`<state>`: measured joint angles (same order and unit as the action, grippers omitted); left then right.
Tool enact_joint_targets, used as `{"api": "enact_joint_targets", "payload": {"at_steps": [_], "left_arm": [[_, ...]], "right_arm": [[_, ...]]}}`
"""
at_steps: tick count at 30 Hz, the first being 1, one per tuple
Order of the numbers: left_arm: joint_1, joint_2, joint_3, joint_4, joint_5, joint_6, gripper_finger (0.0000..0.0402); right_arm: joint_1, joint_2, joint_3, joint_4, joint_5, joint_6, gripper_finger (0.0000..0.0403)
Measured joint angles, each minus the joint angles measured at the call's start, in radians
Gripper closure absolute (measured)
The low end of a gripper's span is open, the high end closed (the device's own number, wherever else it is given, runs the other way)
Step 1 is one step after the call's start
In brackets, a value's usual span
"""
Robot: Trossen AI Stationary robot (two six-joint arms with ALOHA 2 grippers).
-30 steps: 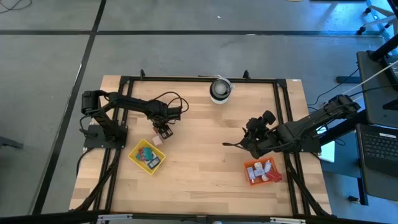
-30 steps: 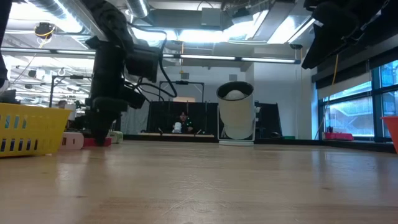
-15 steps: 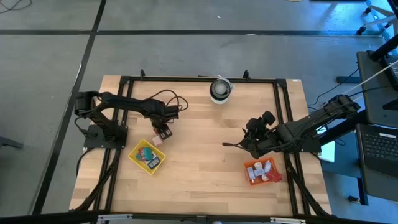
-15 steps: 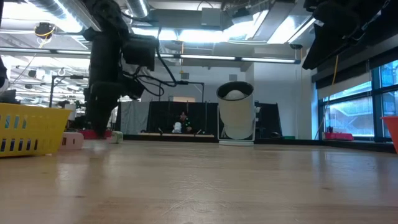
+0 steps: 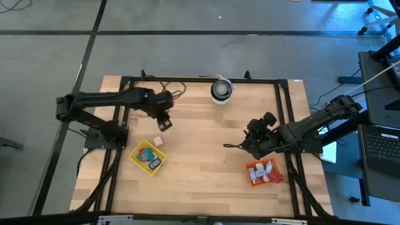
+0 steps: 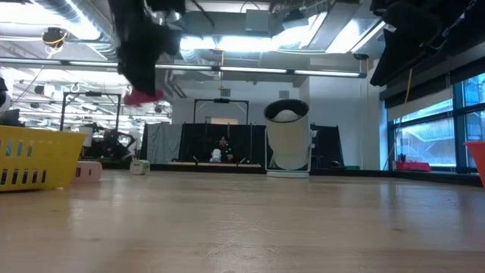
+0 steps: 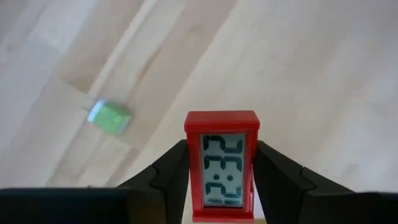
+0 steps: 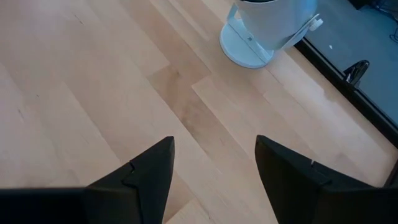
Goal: Pick & Place Office items
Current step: Put the red digital timer into the yellow bin
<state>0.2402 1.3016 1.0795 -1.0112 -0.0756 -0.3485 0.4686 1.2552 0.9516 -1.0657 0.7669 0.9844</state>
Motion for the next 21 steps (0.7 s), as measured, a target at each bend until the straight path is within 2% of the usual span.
{"api": "enact_joint_targets", "payload": {"at_steps": [7,13,16,21], "left_arm": [[-0.078,-0.148,0.006,-0.076,0.092,-0.111,0.0254],[-0.267,-0.191,0.006,-0.177,0.107,-0.256,0.0253],[-0.389,-0.181,0.006,-0.175,0.090,-0.296,0.0253],[-0.546,-0.122,0.006,-0.175,-0.011,-0.330,0.0253]], "right_arm": [[0.000,0.000,0.000,0.001,-0.005,0.000,0.0179],[0.000,0.000,0.000,0.027,-0.026,0.000,0.0179],[0.000,0.000,0.000,0.049,-0.026,0.000,0.0179],[0.000,0.000,0.000,0.092,-0.026,0.000,0.0179]]}}
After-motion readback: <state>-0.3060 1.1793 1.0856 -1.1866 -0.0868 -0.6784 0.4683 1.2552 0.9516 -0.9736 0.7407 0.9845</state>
